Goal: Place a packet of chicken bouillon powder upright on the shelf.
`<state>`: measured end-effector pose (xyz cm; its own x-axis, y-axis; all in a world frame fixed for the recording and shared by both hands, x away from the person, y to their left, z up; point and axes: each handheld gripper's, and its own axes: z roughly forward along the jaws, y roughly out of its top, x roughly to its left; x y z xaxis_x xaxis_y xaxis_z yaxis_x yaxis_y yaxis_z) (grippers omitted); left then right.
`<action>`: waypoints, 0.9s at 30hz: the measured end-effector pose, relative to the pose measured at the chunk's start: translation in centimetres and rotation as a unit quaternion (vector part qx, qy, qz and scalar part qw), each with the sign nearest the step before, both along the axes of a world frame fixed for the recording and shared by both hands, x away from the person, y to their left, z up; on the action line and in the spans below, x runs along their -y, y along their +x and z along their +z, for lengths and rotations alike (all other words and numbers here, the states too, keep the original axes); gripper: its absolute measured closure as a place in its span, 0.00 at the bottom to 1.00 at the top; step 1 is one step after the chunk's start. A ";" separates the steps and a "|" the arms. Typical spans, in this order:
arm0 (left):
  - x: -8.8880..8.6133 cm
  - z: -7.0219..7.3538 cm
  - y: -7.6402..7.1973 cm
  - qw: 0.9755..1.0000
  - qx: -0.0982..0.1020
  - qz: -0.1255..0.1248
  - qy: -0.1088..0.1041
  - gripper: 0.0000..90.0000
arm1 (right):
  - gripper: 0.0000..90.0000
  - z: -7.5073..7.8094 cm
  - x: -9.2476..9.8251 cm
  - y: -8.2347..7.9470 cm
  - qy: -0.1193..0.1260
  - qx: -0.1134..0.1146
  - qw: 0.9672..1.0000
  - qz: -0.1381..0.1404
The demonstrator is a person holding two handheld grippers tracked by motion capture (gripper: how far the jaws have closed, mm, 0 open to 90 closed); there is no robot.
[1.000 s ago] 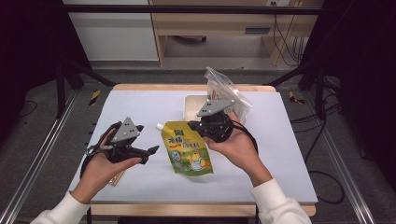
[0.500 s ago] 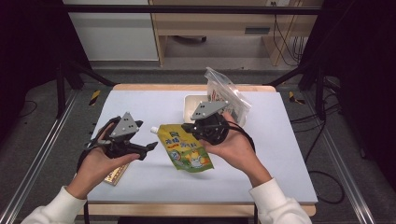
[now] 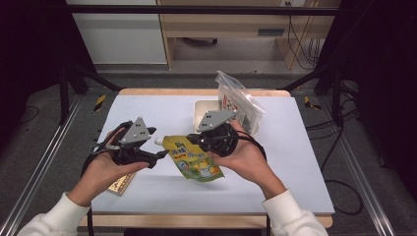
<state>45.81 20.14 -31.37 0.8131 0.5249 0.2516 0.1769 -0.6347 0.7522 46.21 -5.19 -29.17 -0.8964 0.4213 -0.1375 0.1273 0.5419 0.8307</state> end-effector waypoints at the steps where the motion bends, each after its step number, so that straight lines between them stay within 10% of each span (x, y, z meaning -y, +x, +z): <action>1: 0.1 0.0 0.1 1.000 0.000 -0.002 0.002 0.26 | 1.00 0.0 0.0 0.0 -0.001 0.001 1.000 0.001; 10: 1.0 -0.5 1.1 0.999 -0.028 -0.036 0.002 0.40 | 1.00 0.1 -0.3 -0.5 -0.002 0.001 1.000 0.015; 18: 1.9 -0.5 2.2 0.997 -0.042 -0.062 0.030 0.73 | 1.00 0.1 -0.2 -0.6 -0.004 0.000 1.000 0.020; 27: 1.6 0.1 2.3 0.993 -0.070 -0.090 0.011 0.94 | 1.00 -0.2 0.6 -0.4 0.001 -0.003 1.000 0.006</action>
<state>48.12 18.58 -31.29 0.9209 0.3643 0.1386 0.1619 -0.6810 0.7142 45.79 -5.84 -29.34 -0.9023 0.4103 -0.1321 0.1247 0.5418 0.8312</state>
